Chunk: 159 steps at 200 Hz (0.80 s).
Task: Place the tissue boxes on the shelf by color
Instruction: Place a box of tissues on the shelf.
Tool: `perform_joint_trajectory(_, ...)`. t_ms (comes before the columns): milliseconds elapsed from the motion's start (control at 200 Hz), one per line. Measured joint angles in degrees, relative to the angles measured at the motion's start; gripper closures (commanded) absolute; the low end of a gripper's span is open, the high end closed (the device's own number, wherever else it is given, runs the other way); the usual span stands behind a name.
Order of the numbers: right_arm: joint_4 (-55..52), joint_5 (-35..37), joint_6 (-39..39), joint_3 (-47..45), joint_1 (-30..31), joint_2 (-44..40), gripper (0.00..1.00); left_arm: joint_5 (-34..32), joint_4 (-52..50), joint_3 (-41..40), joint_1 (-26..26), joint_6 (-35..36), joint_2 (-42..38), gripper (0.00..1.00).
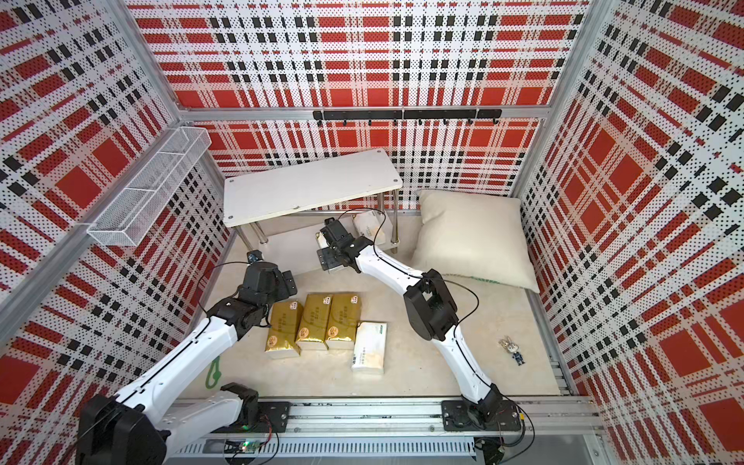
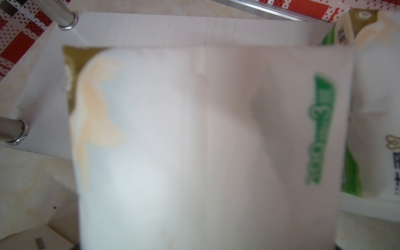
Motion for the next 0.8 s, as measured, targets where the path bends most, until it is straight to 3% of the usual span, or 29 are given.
perform_joint_trajectory(797, 6.32, 2.25, -0.26, 4.24, 0.00, 6.91, 0.08, 0.24, 0.11, -0.42, 0.02, 0.11, -0.09, 0.02)
